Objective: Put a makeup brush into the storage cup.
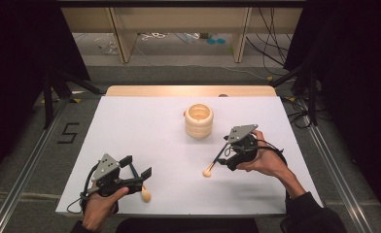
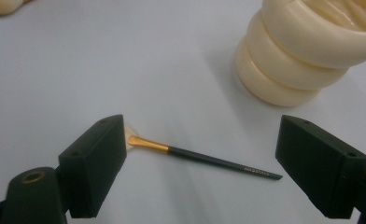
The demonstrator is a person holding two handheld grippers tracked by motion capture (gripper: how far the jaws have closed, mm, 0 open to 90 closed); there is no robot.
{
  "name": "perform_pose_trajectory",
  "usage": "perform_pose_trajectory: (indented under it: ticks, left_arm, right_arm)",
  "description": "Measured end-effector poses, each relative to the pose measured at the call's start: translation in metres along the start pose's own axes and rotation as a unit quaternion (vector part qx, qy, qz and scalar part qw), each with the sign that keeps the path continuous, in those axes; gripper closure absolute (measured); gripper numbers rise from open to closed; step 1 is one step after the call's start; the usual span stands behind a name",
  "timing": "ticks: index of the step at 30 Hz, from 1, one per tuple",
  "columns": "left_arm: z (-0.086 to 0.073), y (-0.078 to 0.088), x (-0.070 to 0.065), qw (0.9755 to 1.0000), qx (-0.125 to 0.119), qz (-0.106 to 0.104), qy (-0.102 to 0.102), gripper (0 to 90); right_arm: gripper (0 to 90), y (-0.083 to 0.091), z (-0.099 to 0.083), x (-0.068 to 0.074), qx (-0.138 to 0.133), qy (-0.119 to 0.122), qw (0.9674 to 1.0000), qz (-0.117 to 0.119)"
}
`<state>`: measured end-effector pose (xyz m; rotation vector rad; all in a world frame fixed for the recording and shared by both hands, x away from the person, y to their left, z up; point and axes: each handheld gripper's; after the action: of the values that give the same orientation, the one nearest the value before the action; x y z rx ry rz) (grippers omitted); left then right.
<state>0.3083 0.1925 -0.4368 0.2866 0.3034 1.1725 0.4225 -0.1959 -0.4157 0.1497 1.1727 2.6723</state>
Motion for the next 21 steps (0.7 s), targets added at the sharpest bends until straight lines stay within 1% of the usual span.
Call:
perform_pose_trajectory:
  ticks: [3,4,6,7,9,10,11,12,13,14,17,18,21]
  left_arm:
    - [0.0,0.0,0.0,1.0,0.0,0.0,0.001,15.7]
    - [0.0,0.0,0.0,1.0,0.0,0.0,0.001,15.7]
    - [0.0,0.0,0.0,1.0,0.001,0.0,0.001,15.7]
    - [0.0,0.0,0.0,1.0,0.0,-0.001,0.001,15.7]
    - [0.0,-0.001,0.0,1.0,-0.001,-0.002,0.002,15.7]
    - [0.0,-0.001,0.0,1.0,-0.002,-0.004,0.002,15.7]
    - [0.0,-0.001,0.0,1.0,-0.002,-0.003,0.002,15.7]
    - [0.0,-0.001,0.0,1.0,-0.002,-0.003,0.002,15.7]
    - [0.0,-0.001,0.0,1.0,-0.002,-0.003,0.002,15.7]
    - [0.0,-0.001,0.0,1.0,-0.002,-0.003,0.002,15.7]
    - [0.0,-0.001,0.0,1.0,0.001,-0.002,0.001,15.8]
    - [0.0,-0.001,0.0,1.0,0.0,-0.002,0.001,15.8]
    - [0.0,-0.001,0.0,1.0,0.001,-0.002,0.001,15.8]
  right_arm:
    - [18.8,-0.003,0.003,-0.005,0.02,0.01,0.9997,0.003]
    - [18.8,-0.003,0.003,-0.005,0.02,0.01,0.9997,0.003]
    - [20.3,-0.006,0.005,-0.009,0.031,0.011,0.9994,0.012]
    - [20.3,-0.006,0.005,-0.009,0.031,0.011,0.9994,0.012]
    - [21.1,-0.007,0.006,-0.012,0.046,0.018,0.9987,0.014]
    - [21.4,-0.008,0.007,-0.013,0.056,0.024,0.9981,0.013]
    - [22.3,-0.011,0.008,-0.015,0.069,0.032,0.9969,0.017]
    - [22.3,-0.011,0.008,-0.015,0.069,0.032,0.9969,0.017]
    - [23.5,-0.014,0.009,-0.016,0.083,0.036,0.9956,0.022]
    - [23.9,-0.017,0.01,-0.017,0.091,0.037,0.9948,0.028]
    - [25.4,-0.024,0.011,-0.019,0.117,0.048,0.9914,0.033]
    - [25.4,-0.024,0.011,-0.019,0.117,0.048,0.9914,0.033]
    - [27.8,-0.031,0.014,-0.021,0.133,0.056,0.9887,0.042]
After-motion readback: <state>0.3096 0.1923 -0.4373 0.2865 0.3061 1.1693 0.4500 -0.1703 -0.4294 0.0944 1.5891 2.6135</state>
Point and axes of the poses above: each handheld gripper's, and its own axes: y roughly backward along the jaws, z roughly out of its top, x roughly to its left, and after that the axes turned 14 degrees about z, right-handed
